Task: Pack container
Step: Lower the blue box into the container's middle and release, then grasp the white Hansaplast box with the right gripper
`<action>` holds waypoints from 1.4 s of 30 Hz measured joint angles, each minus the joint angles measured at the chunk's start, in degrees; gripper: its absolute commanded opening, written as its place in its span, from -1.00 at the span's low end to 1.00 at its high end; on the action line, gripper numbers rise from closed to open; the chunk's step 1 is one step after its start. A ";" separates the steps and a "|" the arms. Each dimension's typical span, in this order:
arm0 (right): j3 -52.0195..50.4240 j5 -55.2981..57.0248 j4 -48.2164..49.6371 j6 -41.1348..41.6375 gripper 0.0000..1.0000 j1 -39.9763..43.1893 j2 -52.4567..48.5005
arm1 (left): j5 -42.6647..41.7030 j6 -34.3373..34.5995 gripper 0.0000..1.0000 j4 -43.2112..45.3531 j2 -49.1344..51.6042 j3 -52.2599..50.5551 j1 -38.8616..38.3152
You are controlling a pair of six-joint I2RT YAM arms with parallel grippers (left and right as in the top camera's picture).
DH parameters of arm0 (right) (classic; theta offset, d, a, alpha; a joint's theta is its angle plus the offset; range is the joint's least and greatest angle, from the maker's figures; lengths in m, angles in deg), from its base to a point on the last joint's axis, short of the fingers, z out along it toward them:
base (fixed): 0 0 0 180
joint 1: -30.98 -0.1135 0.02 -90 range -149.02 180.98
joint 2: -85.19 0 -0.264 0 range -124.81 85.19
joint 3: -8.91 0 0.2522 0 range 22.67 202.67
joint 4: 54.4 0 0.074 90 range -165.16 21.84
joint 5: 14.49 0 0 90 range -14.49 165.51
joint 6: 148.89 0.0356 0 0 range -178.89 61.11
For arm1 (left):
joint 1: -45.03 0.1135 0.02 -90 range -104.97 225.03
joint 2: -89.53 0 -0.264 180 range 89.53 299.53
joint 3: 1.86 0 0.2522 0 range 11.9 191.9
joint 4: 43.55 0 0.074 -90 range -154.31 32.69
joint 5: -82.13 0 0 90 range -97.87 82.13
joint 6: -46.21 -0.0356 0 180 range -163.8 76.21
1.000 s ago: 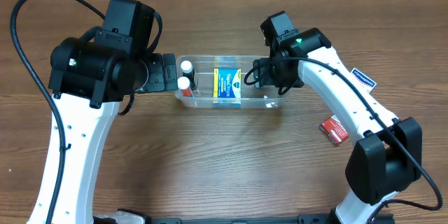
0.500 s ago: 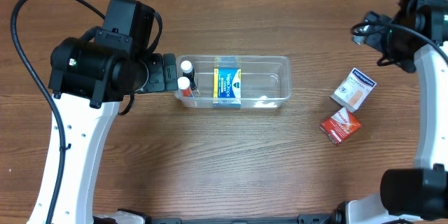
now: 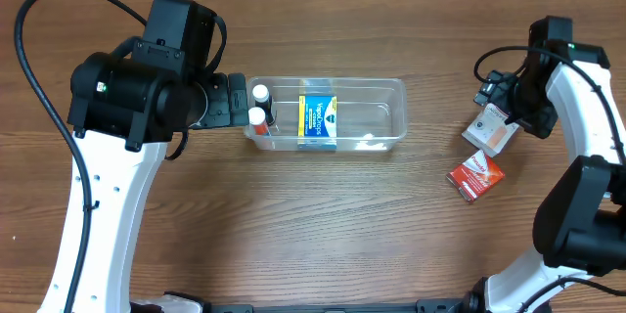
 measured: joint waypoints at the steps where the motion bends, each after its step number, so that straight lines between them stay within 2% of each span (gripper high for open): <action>1: -0.98 -0.02 1.16 -0.33 1.00 0.07 0.00 | 0.00 -0.02 1.00 0.02 0.00 0.00 0.00; 9: -8.04 -0.04 10.08 -1.49 1.00 0.04 -0.04 | 0.00 0.00 1.00 0.02 0.00 0.00 0.00; 20: -8.28 -0.04 12.35 -1.55 0.99 0.07 -5.09 | 0.00 -0.02 1.00 0.02 0.00 0.00 0.00; 25: -8.48 -0.02 12.59 -1.62 0.77 0.07 -5.40 | 0.00 -0.02 1.00 0.02 0.00 0.00 0.00; 28: -8.50 -0.07 12.66 -1.64 0.54 0.04 -5.40 | 0.00 -0.02 1.00 0.02 0.00 0.00 0.00; 31: -8.48 -0.20 12.66 -1.79 0.46 0.04 -5.40 | 0.00 -0.02 1.00 0.02 0.00 0.00 0.00; 36: -7.76 -1.57 10.40 -1.68 0.44 0.04 -5.40 | 0.00 0.00 1.00 0.04 0.00 0.00 0.00; 42: -1.97 -1.95 4.02 -2.08 0.45 -1.66 -2.84 | 0.00 0.00 1.00 0.02 0.00 0.00 0.00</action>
